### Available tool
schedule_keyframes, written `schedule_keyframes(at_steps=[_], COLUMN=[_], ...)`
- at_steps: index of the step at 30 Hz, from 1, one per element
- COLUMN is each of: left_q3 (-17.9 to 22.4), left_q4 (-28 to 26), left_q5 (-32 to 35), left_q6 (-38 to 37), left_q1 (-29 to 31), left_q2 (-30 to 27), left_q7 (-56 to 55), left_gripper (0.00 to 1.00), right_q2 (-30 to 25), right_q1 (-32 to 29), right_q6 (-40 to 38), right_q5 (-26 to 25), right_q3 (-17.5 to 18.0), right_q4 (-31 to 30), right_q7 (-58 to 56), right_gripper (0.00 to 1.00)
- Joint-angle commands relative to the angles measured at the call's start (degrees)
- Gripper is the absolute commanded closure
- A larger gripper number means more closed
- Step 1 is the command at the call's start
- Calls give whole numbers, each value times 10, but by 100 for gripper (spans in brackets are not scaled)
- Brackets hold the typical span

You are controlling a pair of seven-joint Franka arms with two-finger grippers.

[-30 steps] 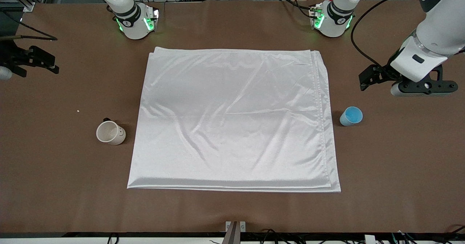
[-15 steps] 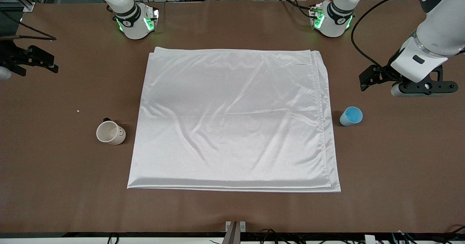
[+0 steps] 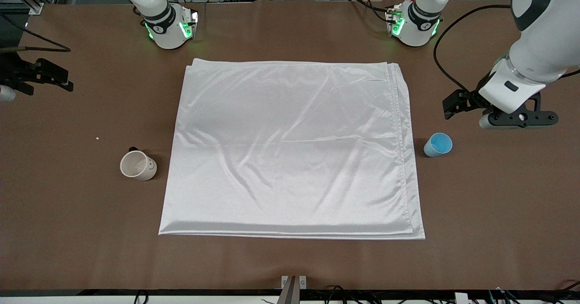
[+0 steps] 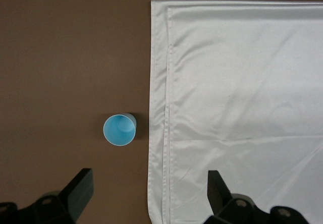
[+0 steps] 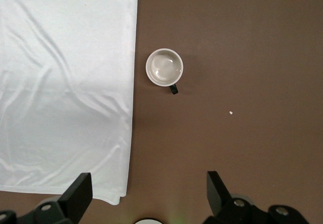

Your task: Place blue cup into white mug on cloth

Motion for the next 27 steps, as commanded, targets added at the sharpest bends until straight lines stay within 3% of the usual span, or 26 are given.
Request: schedule_keyframes(at_steps=[1,14,22,27], left_q3=[-1,-1,-1,-2], left_q4=[-52,-177,-280,-291], left_q5=[-9,-9,-6,-1], left_q6=[47,184,332,355], left_q1=[3,3,28,42], left_q2=[-7,-6,9,32], left_q7=[2,1,10,17], left_gripper=[0,0,0,0], right_q2=[34,76,72,62], right_q1=[-7,-18,-17,-24], right_q6=[-3,-3,55,130], right_q5=[-7,-6,-5,-5], right_q3=[5,4,5,5], right_q4=[14,5,-75,-158], right_q7=[4,-4,-16,-50], right_gripper=[0,0,0,0])
